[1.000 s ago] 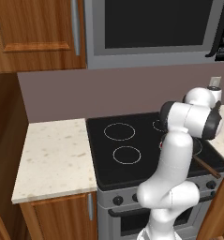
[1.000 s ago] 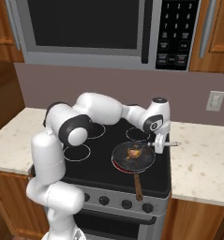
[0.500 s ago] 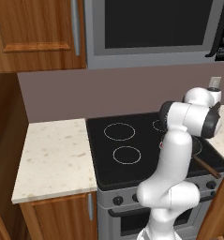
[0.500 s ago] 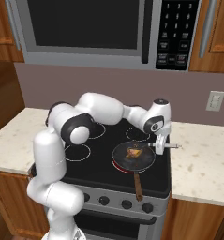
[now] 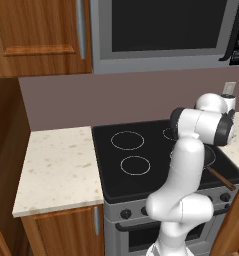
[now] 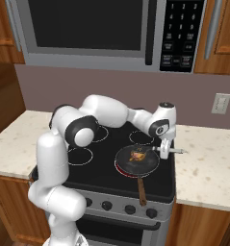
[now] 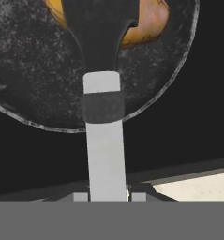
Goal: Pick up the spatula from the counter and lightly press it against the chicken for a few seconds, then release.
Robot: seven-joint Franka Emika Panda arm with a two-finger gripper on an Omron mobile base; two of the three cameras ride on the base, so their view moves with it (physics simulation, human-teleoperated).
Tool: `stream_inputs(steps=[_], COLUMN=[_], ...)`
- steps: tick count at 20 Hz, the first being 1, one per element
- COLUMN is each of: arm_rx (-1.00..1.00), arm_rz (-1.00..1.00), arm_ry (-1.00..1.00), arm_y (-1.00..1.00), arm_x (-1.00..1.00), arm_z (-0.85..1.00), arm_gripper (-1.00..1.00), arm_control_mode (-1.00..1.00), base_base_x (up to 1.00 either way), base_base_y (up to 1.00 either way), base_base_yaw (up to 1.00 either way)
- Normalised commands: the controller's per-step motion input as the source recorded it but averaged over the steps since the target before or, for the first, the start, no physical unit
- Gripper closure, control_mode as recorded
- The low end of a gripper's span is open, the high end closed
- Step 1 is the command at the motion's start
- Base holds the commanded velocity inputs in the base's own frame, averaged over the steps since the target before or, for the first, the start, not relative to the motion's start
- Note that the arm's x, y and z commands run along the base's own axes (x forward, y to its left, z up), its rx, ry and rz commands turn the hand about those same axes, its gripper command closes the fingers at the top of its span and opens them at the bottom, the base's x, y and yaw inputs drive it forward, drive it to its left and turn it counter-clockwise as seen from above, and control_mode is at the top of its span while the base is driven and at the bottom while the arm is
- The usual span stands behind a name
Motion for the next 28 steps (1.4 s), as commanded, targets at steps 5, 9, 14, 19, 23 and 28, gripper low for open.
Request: stream_inputs(steps=[5,9,14,19,23,28], arm_rx=[0.00,0.00,0.00,0.00,0.00,0.00], arm_rz=[0.00,0.00,0.02,0.08,0.11,0.11], arm_ry=[0.01,0.00,-0.02,-0.07,-0.11,-0.15], arm_y=[0.00,0.00,0.00,0.07,0.15,0.17], arm_x=[-0.02,-0.12,-0.18,-0.18,-0.37,-0.66], arm_z=[-0.01,0.00,0.09,0.60,0.72,0.60], arm_gripper=[1.00,1.00,1.00,1.00,1.00,1.00], arm_control_mode=[-1.00,-1.00,-1.00,-1.00,-1.00,-1.00], base_base_x=[0.00,0.00,0.00,0.00,0.00,0.00], base_base_y=[0.00,0.00,0.00,0.00,0.00,0.00], base_base_yaw=[0.00,0.00,0.00,0.00,0.00,0.00])
